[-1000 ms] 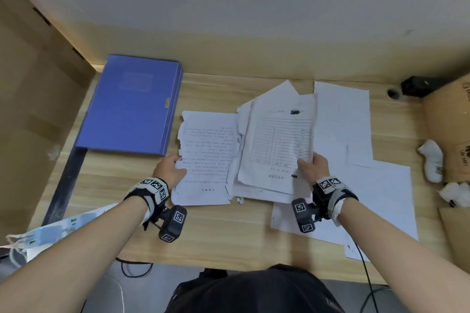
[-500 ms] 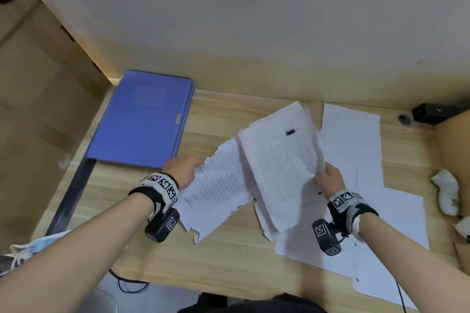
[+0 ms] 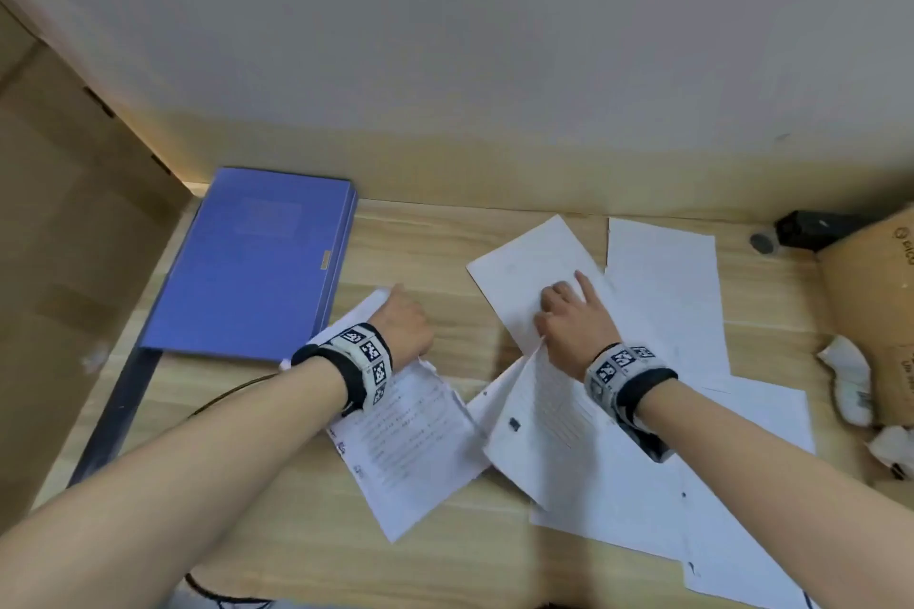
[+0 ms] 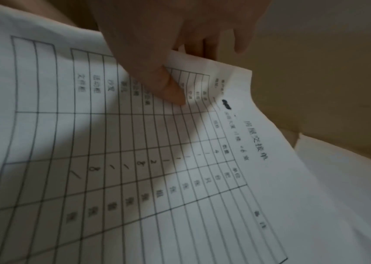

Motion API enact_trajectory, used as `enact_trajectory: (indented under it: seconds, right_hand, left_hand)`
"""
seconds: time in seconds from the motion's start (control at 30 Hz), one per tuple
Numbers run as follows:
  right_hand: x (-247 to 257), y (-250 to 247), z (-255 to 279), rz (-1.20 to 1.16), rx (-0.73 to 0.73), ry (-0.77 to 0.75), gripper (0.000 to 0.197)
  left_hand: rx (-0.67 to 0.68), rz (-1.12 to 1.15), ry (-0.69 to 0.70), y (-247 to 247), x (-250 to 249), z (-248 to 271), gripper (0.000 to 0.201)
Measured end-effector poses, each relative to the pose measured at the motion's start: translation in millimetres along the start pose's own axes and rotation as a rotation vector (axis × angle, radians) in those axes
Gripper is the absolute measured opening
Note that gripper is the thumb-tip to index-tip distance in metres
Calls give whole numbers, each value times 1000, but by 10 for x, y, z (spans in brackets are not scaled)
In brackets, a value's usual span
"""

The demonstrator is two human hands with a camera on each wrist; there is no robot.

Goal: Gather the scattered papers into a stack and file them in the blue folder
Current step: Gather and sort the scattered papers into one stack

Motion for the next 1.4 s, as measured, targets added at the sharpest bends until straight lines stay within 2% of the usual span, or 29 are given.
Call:
enact_trajectory:
  seconds: [0.13,0.23,0.3,0.43,0.53,0.6,0.67,0.8,0.9,0.97,1.13,1.27,1.33,1.4]
  right_hand:
    - [452,183,-72,-29,20,-124,32]
    - [539,284,-74,-157,-9,-93,63]
    - [420,359,-20,-290,-11,10,78]
    - [105,638,159,-456,68,230,83]
    - [-137,820,331,-575,100,411,81]
    - [-288,899,488,-665,89,535,78]
    - [-380,985,642,-688,103,594,75]
    - [-504,1138,920,-634,162,609,78]
    - [-642,1303,1140,-706,177,726,75]
    - [-696,1412,1265,-757,188,794,75]
    - [-741,1682,1461,-939,213,920,72]
    - [-731,1903,1450,-1194,199,1004,69]
    - [-735,1893,1397,-1290,155,1010,56]
    - [-781,1868,1346,-1353,67,1014,30]
  left_hand:
    - [-204,4,68,5,-246,-110,19]
    - [-320,184,-22,107,-194,-66,43]
    - [-255,360,-94,320,-149,-6,58]
    - [-87,519,-147,726,-207,161,63]
    - [57,595,-119,1014,-343,197,68]
    - [108,613,-99,1128,-412,198,72]
    - [92,607,-81,1128,-431,175,72]
    - [58,585,-75,975,-410,131,61]
    - [-112,570,-70,643,-447,78,43]
    - [-214,673,-36,400,-564,22,28]
    - [-108,1068,-94,259,-884,-278,14]
    - [-62,1235,-187,379,-941,-480,39]
    - [-69,1322,-228,404,-924,-517,32]
    - [-96,1410,-264,414,-870,-511,17]
Point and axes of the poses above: each hand's wrist, its own z-axis away from the middle knuckle, its own y-axis out of the palm, x = y × z, the point moved 10 cm from there along -z, towards the middle knuckle, and after that the axes turned 7 degrees about x, right-handed, at the moved point
